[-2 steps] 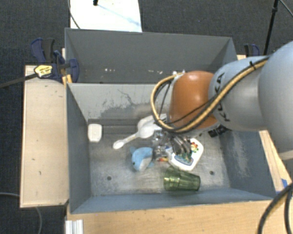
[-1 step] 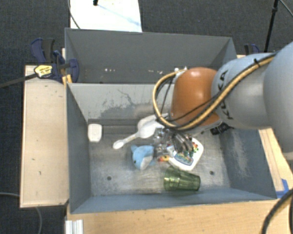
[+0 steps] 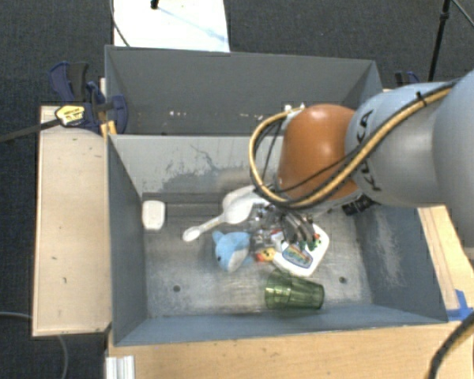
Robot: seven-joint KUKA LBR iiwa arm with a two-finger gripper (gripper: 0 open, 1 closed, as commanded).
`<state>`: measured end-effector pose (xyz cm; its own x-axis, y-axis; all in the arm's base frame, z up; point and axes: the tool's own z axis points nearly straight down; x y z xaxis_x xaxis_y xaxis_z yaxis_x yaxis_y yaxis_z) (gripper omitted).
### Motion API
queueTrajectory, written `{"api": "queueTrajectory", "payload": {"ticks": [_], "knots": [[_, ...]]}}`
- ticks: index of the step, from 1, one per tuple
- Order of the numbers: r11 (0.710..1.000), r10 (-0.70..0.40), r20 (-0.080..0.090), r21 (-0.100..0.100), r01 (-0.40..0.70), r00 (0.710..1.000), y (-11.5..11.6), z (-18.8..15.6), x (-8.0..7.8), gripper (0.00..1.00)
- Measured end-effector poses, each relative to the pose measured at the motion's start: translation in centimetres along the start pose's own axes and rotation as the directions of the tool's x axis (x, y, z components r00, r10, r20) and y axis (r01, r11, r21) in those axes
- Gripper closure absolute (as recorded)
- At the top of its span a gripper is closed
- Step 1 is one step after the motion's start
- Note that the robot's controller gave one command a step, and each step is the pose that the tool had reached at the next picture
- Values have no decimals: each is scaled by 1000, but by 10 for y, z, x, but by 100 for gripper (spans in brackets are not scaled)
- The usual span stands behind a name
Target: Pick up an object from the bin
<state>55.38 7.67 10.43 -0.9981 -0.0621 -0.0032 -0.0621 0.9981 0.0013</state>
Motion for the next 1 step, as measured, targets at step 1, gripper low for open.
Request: {"api": "queueTrajectory", "payload": {"ticks": [1], "knots": [[1000,0,2,0,0,1000,0,-6,0,100]]}}
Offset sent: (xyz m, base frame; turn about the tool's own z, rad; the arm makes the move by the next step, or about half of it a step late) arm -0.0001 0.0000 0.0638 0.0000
